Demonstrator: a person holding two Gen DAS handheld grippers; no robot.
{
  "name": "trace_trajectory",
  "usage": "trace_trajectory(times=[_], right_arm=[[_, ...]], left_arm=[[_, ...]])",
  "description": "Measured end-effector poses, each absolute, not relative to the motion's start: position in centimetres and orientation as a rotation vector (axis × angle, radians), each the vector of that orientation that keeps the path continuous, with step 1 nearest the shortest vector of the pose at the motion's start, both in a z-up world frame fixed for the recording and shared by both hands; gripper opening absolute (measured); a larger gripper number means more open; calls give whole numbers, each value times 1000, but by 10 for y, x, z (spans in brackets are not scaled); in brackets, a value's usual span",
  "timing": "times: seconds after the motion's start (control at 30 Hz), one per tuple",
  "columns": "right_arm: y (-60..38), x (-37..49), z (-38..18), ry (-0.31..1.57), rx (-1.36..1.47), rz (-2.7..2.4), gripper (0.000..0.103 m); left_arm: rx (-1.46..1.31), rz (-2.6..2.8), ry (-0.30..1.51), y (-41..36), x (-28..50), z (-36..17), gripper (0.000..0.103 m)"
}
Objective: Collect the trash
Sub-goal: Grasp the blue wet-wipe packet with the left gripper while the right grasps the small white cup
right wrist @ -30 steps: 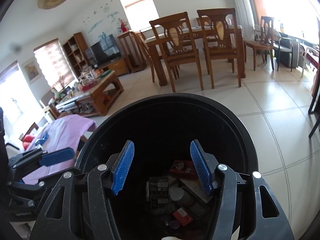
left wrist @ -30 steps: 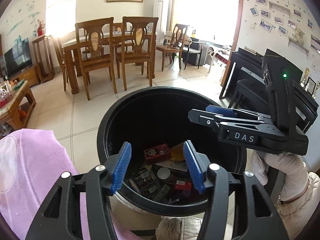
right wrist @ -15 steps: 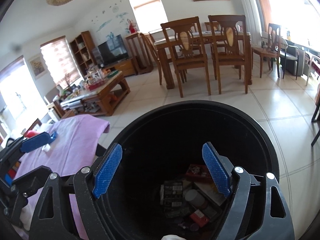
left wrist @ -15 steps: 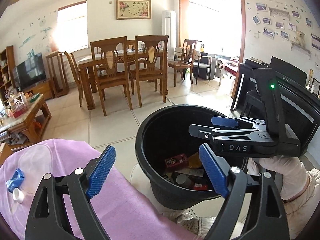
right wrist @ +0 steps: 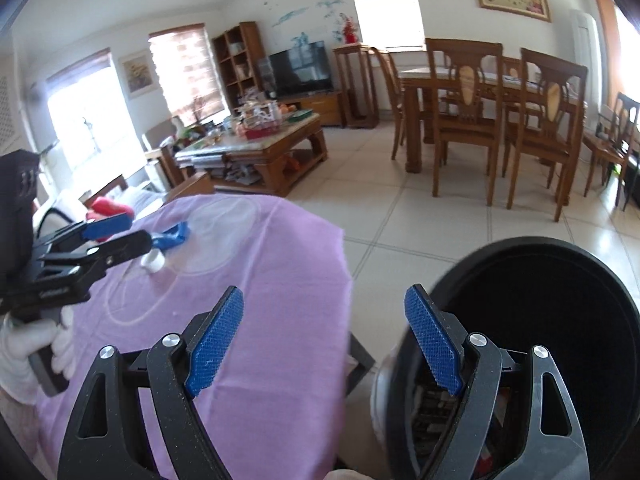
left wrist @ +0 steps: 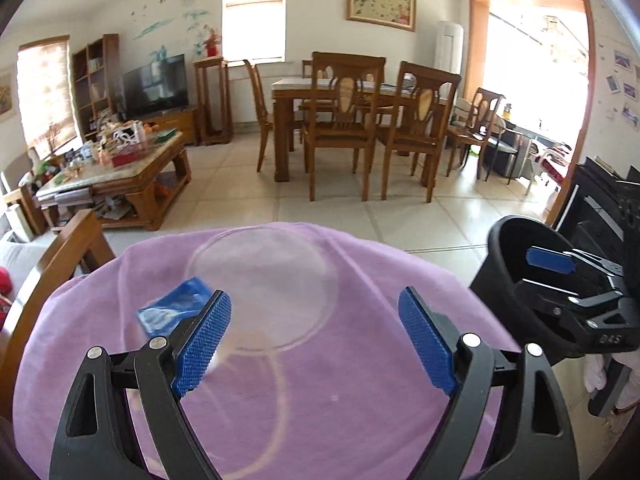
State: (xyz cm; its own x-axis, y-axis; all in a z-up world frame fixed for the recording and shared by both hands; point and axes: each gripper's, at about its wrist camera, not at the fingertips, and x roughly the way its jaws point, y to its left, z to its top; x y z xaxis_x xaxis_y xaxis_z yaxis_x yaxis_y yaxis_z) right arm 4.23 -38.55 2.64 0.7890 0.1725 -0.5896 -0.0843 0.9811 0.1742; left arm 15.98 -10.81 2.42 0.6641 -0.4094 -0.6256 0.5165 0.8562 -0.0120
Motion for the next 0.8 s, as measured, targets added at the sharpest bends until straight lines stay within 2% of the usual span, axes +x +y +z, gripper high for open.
trace_trajectory(times=[0.17,0.23,0.3,0.47,0.57,0.6,0.8], right_arm=[[-313,78,32,692,37,276,82],[-282,93,33,714,-13,312,80],[-251,105,29,737,-56,349,73],[-190,142,18,791,-123,410,72],[-163,163,9,825,-150,428,72],[-156,169,6,833,-161,426,72],[-126,197,-6,850,-195,409,70]], left_arm=[[146,-464,742,-55,212,7,84],[172,-484,789,-50,228,0,81],[199,-520,842,-51,240,-9,76],[306,-562,865,-58,247,-23,76],[310,-538,878,-53,256,-28,63],[303,-531,887,-51,258,-29,54],[199,-457,883,-18,274,-33,30]])
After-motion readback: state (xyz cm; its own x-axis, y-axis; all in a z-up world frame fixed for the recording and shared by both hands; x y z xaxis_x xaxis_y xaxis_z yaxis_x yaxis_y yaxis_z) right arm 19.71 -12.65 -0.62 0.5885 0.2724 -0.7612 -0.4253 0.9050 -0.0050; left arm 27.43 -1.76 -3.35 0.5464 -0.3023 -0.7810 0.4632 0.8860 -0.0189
